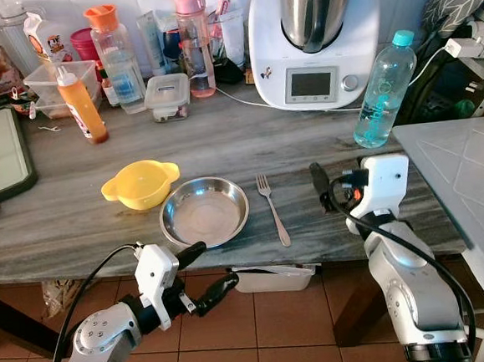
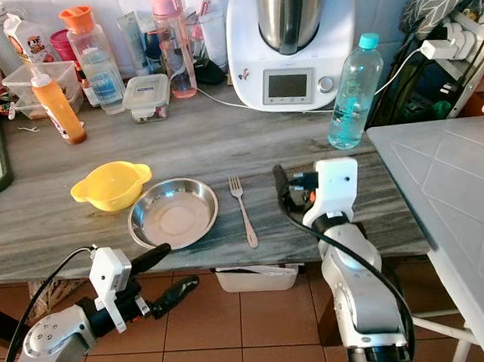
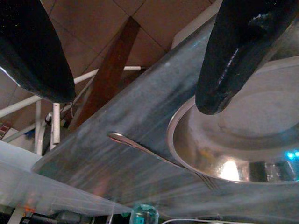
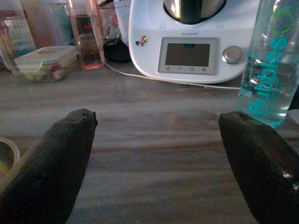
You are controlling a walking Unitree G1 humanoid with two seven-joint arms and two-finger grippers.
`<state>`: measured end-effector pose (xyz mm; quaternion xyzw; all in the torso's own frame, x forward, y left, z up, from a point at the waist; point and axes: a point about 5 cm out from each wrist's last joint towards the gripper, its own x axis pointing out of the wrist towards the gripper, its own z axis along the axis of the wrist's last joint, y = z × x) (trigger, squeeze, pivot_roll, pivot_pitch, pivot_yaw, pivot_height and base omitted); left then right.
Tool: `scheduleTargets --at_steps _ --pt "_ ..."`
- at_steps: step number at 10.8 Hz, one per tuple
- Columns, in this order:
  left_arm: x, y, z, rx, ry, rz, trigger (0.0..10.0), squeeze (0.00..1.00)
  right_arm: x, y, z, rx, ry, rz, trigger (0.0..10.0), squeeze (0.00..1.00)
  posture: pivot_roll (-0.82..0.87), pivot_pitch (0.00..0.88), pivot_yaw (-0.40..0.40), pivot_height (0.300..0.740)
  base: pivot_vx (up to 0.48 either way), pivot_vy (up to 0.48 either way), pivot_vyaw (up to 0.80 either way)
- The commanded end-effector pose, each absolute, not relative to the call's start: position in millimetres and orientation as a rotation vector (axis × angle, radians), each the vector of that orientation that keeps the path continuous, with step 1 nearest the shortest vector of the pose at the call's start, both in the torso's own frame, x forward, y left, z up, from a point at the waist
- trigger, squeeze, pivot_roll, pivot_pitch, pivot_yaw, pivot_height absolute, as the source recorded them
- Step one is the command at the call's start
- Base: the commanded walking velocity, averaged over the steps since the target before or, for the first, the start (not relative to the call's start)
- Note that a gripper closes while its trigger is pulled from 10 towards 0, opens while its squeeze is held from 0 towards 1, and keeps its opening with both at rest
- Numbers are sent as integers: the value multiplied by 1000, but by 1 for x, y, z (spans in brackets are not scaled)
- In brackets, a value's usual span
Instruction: Setting the table
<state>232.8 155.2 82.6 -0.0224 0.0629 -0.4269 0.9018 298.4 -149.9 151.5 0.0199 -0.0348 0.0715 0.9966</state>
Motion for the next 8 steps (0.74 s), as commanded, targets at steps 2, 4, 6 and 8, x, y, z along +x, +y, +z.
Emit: scheduleTargets --at_steps 2,4,6,8 --pt "236 158 83 -11 129 -870 10000 0 295 -146 156 35 -88 142 10000 1000 62 35 21 740 0 0 0" --pt "237 157 84 -17 114 -872 10000 0 294 -148 153 26 -81 145 10000 1000 66 32 16 740 0 0 0" --pt "253 172 157 -89 -47 -789 10000 0 296 -150 153 21 -81 143 10000 1000 72 26 9 740 0 0 0" --pt "251 170 195 -69 -81 -827 10000 0 297 -149 152 19 -78 149 10000 1000 73 23 7 740 0 0 0"
